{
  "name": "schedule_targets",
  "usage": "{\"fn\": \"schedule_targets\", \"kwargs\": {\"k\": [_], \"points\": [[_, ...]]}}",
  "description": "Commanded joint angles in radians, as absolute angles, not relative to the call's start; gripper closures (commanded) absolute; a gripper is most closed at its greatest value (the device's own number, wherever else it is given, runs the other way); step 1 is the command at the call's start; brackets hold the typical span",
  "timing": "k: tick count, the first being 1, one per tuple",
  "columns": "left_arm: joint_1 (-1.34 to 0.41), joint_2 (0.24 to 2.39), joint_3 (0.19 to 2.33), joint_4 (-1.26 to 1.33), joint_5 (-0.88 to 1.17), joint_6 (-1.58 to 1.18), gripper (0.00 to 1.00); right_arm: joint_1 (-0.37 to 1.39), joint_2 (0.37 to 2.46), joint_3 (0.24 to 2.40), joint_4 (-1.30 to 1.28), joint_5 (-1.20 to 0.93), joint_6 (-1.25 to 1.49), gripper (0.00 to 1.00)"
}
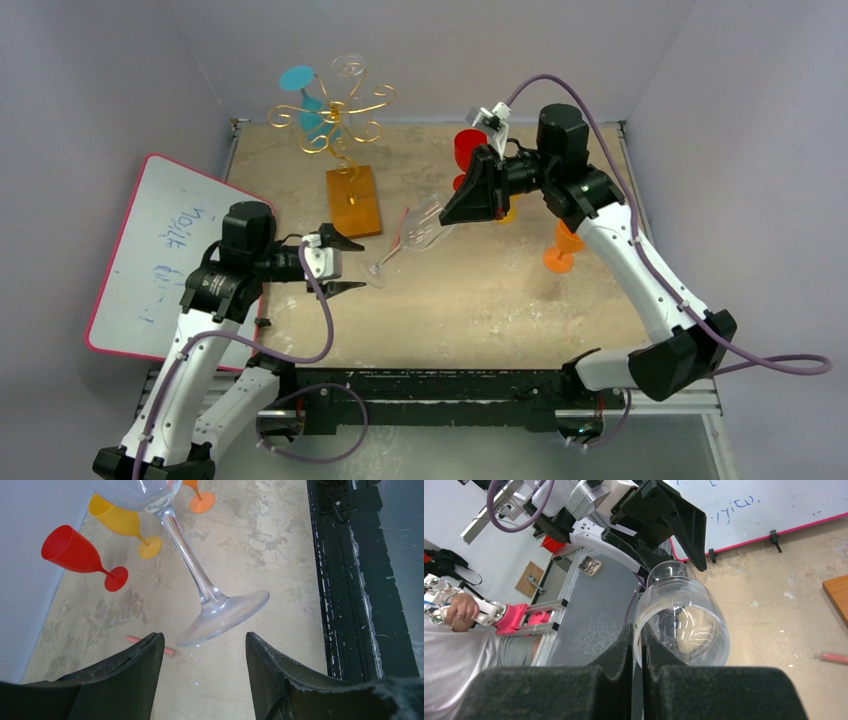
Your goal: Place the wine glass upside down on the wine glass rack
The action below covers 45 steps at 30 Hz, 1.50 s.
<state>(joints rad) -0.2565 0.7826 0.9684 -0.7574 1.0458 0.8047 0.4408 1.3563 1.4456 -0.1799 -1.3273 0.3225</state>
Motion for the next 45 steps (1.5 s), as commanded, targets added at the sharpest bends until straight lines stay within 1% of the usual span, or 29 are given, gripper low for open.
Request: {"fn": "schedule_targets", "kwargs": {"k": [1, 5, 8, 12, 14, 16, 19, 20, 23, 25, 26, 29, 31, 41, 44, 45], "points": [[-0.262, 0.797, 1.017, -0.745, 1.117, 0.853, 0.42, 0.459, 1.358, 1.483, -0.06, -1.368, 0.383, 1.0], [-0.262, 0.814, 1.04, -0.791, 1.145, 0.916, 0.45, 0.465, 1.365, 1.463, -0.01, -1.367, 0.438, 1.0], [-0.262, 0.82, 1.045, -0.806, 1.163, 0.936, 0.5, 0.469, 1.375, 1.464, 0.002, -1.36, 0.454, 1.0], [-0.262, 0.815, 1.051, -0.838, 1.17, 0.96, 0.61, 0.472, 1.397, 1.47, 0.018, -1.353, 0.476, 1.0], [-0.261, 0.81, 1.051, -0.84, 1.176, 0.961, 0.69, 0.472, 1.415, 1.472, 0.017, -1.344, 0.48, 1.0], [-0.262, 0.807, 1.053, -0.842, 1.172, 0.963, 0.82, 0.472, 1.429, 1.473, 0.015, -1.34, 0.48, 1.0], [-0.262, 0.805, 1.056, -0.85, 1.166, 0.97, 0.98, 0.472, 1.447, 1.483, -0.005, -1.33, 0.467, 1.0], [-0.262, 0.803, 1.057, -0.851, 1.168, 0.97, 1.0, 0.472, 1.45, 1.483, -0.006, -1.322, 0.469, 1.0], [-0.262, 0.8, 1.069, -0.85, 1.152, 0.955, 1.0, 0.472, 1.456, 1.486, -0.007, -1.289, 0.471, 0.99], [-0.262, 0.804, 1.078, -0.83, 1.151, 0.911, 1.0, 0.472, 1.454, 1.484, -0.005, -1.253, 0.471, 0.9], [-0.262, 0.806, 1.082, -0.828, 1.149, 0.905, 1.0, 0.472, 1.45, 1.478, 0.003, -1.239, 0.475, 0.82], [-0.262, 0.808, 1.087, -0.812, 1.131, 0.892, 1.0, 0.468, 1.441, 1.45, 0.037, -1.204, 0.501, 0.65], [-0.262, 0.807, 1.091, -0.808, 1.109, 0.879, 1.0, 0.469, 1.438, 1.439, 0.049, -1.176, 0.499, 0.51], [-0.262, 0.766, 1.082, -0.775, 1.066, 0.808, 1.0, 0.453, 1.398, 1.479, 0.003, -0.947, 0.475, 0.21], [-0.262, 0.763, 1.067, -0.754, 1.05, 0.77, 1.0, 0.435, 1.386, 1.463, 0.011, -0.878, 0.503, 0.04], [-0.261, 0.76, 1.063, -0.739, 1.036, 0.746, 1.0, 0.427, 1.381, 1.459, 0.01, -0.868, 0.512, 0.0]]}}
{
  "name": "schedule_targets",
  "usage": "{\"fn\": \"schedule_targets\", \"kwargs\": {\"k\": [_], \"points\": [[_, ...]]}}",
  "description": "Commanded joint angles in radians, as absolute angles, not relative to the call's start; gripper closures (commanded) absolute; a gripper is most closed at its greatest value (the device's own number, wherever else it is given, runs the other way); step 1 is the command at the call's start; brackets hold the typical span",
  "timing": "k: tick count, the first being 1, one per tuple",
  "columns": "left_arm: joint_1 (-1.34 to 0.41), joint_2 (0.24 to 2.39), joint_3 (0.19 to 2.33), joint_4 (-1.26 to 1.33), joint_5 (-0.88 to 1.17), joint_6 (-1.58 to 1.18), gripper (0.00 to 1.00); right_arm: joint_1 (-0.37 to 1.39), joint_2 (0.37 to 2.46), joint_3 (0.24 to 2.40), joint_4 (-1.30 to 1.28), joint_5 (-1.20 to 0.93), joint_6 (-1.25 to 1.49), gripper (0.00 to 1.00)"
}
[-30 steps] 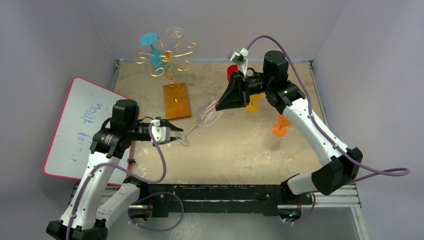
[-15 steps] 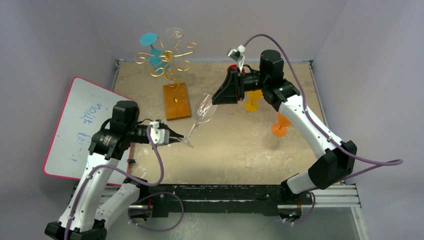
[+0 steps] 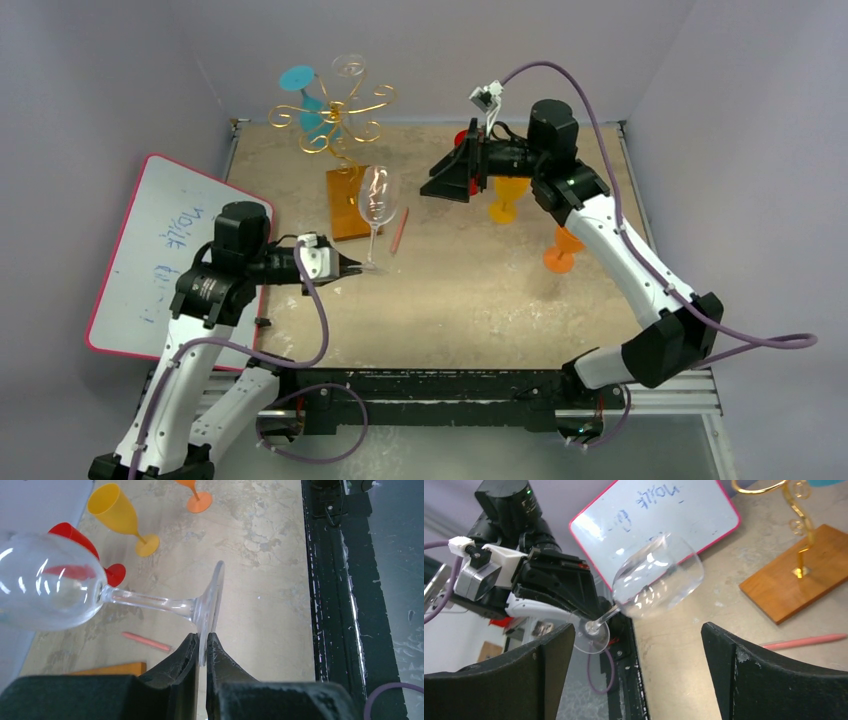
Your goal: Place the wine glass upside down on the wine glass rack
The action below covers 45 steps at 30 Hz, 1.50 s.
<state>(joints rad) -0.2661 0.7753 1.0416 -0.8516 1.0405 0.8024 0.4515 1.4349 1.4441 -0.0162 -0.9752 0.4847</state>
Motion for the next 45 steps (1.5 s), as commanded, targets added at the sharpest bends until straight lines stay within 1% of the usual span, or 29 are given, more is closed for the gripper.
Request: {"fn": "schedule_targets", "kwargs": {"k": [1, 8, 13, 17, 19, 28, 32, 39, 45], "points": [[-0.261, 0.758, 1.058, -0.715, 1.022, 0.717, 1.0, 0.421, 1.374, 1.452, 0.008, -0.859, 0.52, 0.0], [-0.262, 0.746, 1.042, -0.448, 0.818, 0.365, 1.0, 0.413, 1.281, 1.393, -0.006, -0.78, 0.531, 0.0], [-0.262, 0.702, 1.008, -0.236, 0.718, 0.156, 1.0, 0.413, 1.233, 1.39, -0.035, -0.724, 0.514, 0.0], [-0.262, 0.669, 0.998, -0.069, 0.569, -0.003, 1.0, 0.413, 1.219, 1.394, -0.048, -0.711, 0.507, 0.0], [-0.262, 0.666, 1.023, -0.047, 0.463, -0.048, 1.0, 0.413, 1.215, 1.395, -0.054, -0.712, 0.505, 0.0], [-0.262, 0.777, 1.193, -0.105, -0.068, -0.303, 1.0, 0.413, 1.17, 1.363, -0.079, -0.698, 0.492, 0.0], [-0.262, 0.85, 1.292, -0.206, -0.307, -0.496, 1.0, 0.413, 1.144, 1.36, -0.117, -0.686, 0.464, 0.0], [-0.261, 1.006, 1.485, -0.486, -0.464, -0.74, 1.0, 0.413, 1.086, 1.344, -0.184, -0.641, 0.401, 0.0], [-0.261, 1.042, 1.495, -0.575, -0.485, -0.954, 1.0, 0.413, 1.053, 1.346, -0.22, -0.627, 0.365, 0.0]]}}
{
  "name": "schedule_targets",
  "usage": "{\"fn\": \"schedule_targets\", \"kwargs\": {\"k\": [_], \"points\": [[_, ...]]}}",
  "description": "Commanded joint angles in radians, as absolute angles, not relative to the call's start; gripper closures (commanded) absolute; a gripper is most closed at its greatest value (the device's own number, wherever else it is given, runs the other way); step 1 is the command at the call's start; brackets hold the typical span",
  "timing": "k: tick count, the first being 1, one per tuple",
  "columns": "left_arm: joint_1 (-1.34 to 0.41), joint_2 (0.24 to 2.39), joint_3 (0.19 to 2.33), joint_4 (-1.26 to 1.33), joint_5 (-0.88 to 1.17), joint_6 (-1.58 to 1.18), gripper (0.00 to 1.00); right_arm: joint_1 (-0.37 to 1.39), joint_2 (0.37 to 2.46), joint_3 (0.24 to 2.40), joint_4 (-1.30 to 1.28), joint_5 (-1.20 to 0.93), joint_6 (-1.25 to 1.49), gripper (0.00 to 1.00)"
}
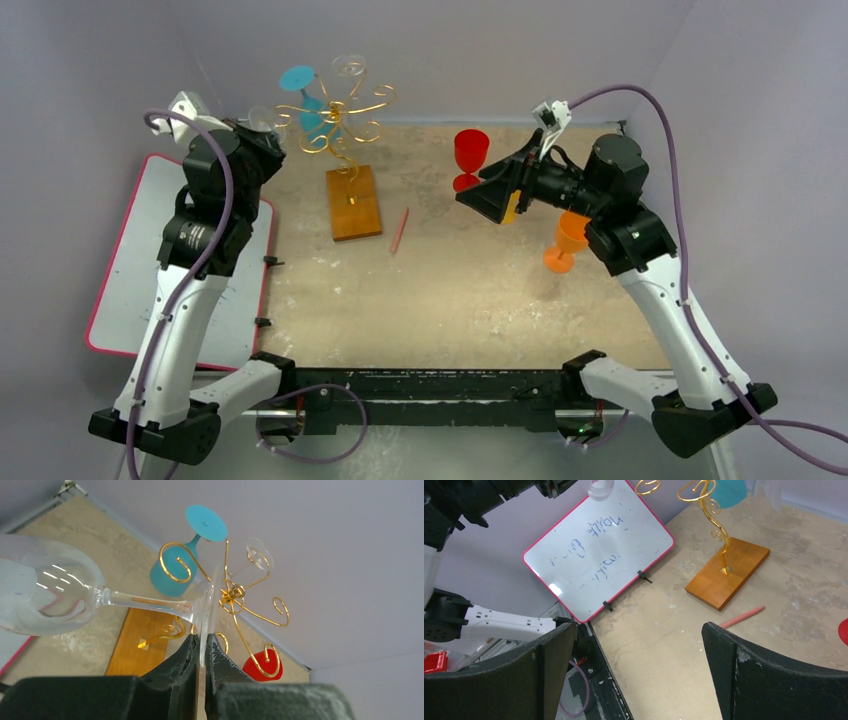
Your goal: Place the wine glass upside down on the wine glass rack
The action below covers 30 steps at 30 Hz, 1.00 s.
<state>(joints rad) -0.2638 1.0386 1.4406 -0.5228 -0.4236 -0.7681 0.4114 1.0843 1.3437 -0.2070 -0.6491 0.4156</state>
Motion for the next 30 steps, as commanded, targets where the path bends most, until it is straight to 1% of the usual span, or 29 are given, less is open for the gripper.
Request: {"fn": "schedule_targets", "kwargs": {"k": [1, 5, 8, 14, 30], "points": [[-0.261, 1.052, 1.496, -0.589, -0.477, -0.979, 1.0, 0.413, 1.047, 1.345, -0.224, -0.624, 0.361, 0.0], [-0.261, 1.089, 1.499, -0.622, -0.44, -1.064, 1.0, 0.413, 1.03, 1.341, -0.229, -0.615, 0.349, 0.0], [-0.261, 1.106, 1.493, -0.64, -0.454, -1.169, 1.0, 0.413, 1.022, 1.331, -0.227, -0.618, 0.348, 0.0], [-0.261, 1.139, 1.483, -0.61, -0.388, -1.286, 1.0, 0.413, 1.007, 1.309, -0.229, -0.621, 0.342, 0.0], [-0.26, 1.235, 1.558, -0.533, -0.392, -1.382, 1.0, 0.413, 0.987, 1.319, -0.278, -0.582, 0.286, 0.0]]}}
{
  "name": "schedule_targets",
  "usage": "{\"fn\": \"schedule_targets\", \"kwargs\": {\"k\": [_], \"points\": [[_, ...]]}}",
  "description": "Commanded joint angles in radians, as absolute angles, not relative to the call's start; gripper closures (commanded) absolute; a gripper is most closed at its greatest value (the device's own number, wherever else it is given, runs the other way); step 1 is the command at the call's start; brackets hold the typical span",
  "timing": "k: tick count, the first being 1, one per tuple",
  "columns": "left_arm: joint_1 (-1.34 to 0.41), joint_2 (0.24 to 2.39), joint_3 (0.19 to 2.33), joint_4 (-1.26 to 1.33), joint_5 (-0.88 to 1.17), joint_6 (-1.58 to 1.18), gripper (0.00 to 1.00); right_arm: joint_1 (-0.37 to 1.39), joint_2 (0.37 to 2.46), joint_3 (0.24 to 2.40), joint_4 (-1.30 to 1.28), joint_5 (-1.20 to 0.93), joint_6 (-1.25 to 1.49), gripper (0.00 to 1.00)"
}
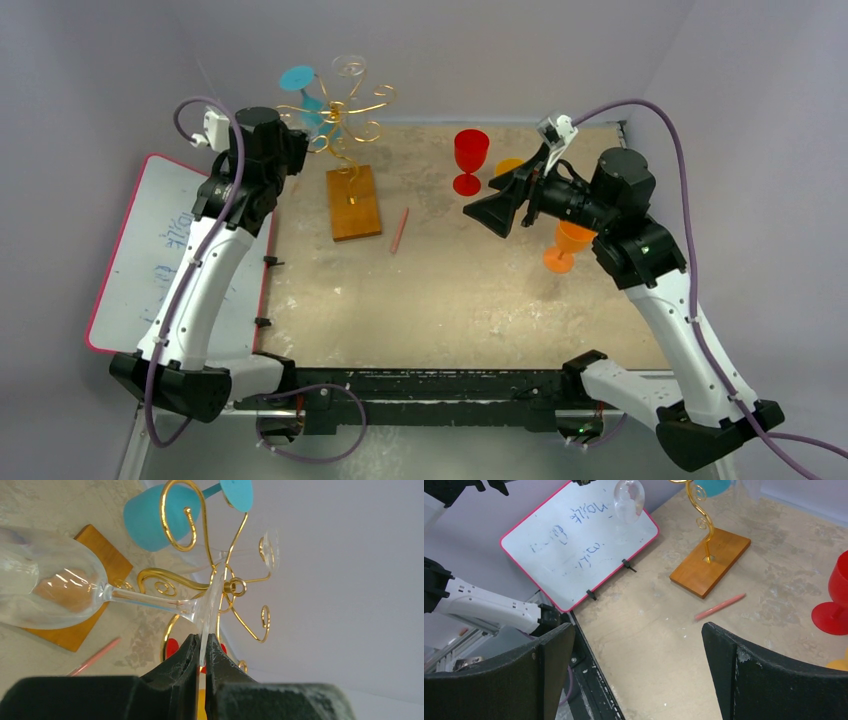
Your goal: Place the wine glass upside down on the wine glass rack
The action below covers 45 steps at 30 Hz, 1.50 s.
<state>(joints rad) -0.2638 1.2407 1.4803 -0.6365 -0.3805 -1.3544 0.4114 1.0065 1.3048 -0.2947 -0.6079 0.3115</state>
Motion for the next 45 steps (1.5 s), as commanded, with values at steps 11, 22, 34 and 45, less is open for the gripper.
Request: {"fn": "schedule_targets", "kwargs": {"k": [11, 22, 34, 45], "points": [[-0.226, 1.266, 1.573, -0.487, -0.354, -1.433, 1.0, 0.413, 0.982, 1.33, -0.295, -0.563, 0.273, 0.0], [-0.186, 1.321, 1.58, -0.41, -0.264, -1.5, 1.0, 0.413, 0.98, 1.353, -0.31, -0.552, 0.27, 0.0], [-0.099, 1.365, 1.586, -0.322, -0.22, -1.512, 1.0, 0.413, 0.983, 1.359, -0.316, -0.54, 0.27, 0.0], [-0.06, 1.376, 1.581, -0.271, -0.204, -1.509, 1.0, 0.413, 0.997, 1.369, -0.314, -0.538, 0.274, 0.0]]}}
